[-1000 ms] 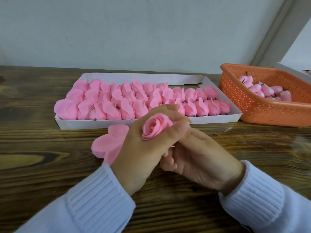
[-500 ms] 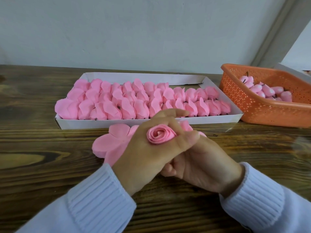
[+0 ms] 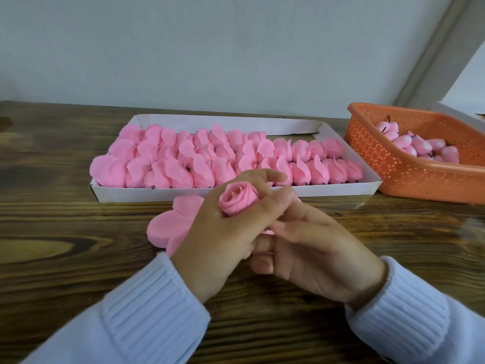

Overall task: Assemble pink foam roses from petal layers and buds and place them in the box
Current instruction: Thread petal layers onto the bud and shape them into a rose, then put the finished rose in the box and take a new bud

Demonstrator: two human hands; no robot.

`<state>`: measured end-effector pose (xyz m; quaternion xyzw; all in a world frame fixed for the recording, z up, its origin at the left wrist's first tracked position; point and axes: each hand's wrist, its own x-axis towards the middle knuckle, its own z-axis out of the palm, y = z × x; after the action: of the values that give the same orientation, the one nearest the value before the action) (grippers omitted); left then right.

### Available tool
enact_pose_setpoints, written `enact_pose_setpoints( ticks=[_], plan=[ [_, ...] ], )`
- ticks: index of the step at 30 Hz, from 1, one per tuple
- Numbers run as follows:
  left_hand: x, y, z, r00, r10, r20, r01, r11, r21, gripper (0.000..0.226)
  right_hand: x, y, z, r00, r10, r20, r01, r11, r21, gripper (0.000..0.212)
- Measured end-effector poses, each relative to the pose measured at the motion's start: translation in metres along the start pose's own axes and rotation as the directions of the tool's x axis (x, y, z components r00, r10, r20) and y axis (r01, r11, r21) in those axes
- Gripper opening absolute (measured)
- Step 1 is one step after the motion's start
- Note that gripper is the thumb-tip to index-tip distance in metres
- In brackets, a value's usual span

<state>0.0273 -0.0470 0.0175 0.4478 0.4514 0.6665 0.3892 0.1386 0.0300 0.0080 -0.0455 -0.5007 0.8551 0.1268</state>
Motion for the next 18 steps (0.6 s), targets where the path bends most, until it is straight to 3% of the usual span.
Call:
enact_pose_setpoints(
  ticks=[2, 5, 8, 12, 15, 18],
  plan=[
    [-0.0005, -0.0004, 0.0008, 1.000, -0.001, 0.003, 0.001, 1.000, 0.001, 0.018, -0.0003, 0.0023, -0.0024, 0.999, -0.039, 0.010, 0.039, 0.999, 0.000, 0.039],
    [-0.0029, -0.0018, 0.0041, 0.998, -0.053, 0.018, 0.054, 0.997, -0.062, 0.019, 0.0008, 0.0060, -0.0026, 1.000, -0.023, 0.022, 0.023, 1.000, -0.015, 0.026],
    [-0.0037, -0.0006, 0.0046, 0.996, -0.093, -0.003, 0.093, 0.995, -0.041, 0.026, 0.0021, 0.0077, -0.0009, 1.000, 0.006, 0.009, -0.005, 0.994, -0.113, 0.035],
    [-0.0004, -0.0010, 0.0052, 0.997, -0.042, -0.070, 0.044, 0.999, 0.018, 0.024, 0.0011, 0.0068, 0.0001, 0.992, -0.127, 0.002, 0.126, 0.985, -0.116, 0.019],
    [-0.0015, -0.0031, 0.0033, 0.994, -0.047, -0.096, 0.049, 0.999, 0.017, 0.019, 0.0030, 0.0076, -0.0023, 0.980, -0.192, -0.053, 0.177, 0.962, -0.208, 0.030],
    [-0.0024, -0.0013, 0.0044, 1.000, 0.008, 0.000, -0.008, 1.000, 0.007, 0.029, 0.0027, 0.0075, -0.0029, 0.987, -0.161, -0.002, 0.159, 0.977, -0.146, 0.034]
  ],
)
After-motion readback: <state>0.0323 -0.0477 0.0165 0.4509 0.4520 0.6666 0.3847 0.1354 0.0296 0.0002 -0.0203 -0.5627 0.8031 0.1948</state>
